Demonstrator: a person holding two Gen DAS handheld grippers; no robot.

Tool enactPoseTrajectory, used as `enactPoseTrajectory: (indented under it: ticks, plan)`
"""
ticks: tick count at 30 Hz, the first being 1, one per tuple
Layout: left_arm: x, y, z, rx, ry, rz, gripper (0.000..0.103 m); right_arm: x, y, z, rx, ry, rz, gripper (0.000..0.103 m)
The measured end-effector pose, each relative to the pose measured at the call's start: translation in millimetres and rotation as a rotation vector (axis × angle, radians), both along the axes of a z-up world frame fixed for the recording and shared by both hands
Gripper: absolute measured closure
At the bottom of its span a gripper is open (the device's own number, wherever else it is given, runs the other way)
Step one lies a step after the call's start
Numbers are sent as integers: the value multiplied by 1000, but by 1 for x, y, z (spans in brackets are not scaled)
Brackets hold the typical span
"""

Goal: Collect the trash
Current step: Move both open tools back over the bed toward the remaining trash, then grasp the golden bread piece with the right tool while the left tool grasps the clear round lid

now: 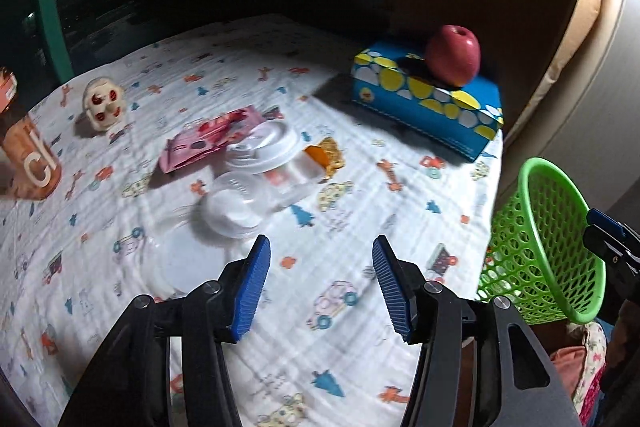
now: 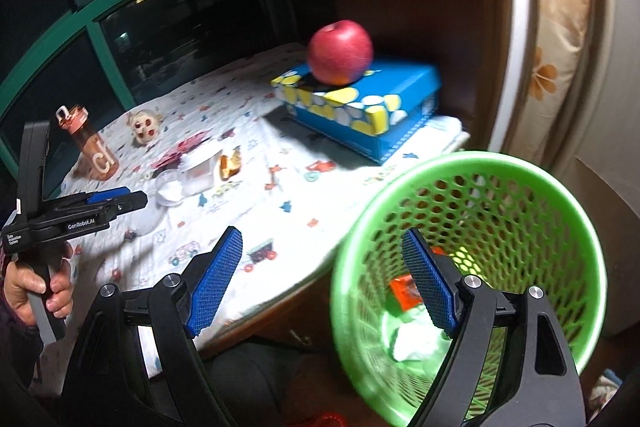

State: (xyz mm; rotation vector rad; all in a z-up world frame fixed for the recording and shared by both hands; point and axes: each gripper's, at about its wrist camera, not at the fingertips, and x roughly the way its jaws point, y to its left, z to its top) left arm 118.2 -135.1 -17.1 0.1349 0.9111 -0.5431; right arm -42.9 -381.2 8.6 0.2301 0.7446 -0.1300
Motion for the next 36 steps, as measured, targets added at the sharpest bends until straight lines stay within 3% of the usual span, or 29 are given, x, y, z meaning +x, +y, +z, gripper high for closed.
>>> enactPoseTrajectory:
  ticks: [15, 24, 36]
  plan:
    - [37, 94, -31, 18, 55, 190, 51, 99, 73, -17, 20, 40, 170, 22]
    - [52, 111, -47, 19, 89, 213, 51, 162, 82, -54, -12, 130, 224, 41]
    - [77, 117, -65, 15, 131, 213, 51, 222, 89, -97, -66, 223, 293, 51]
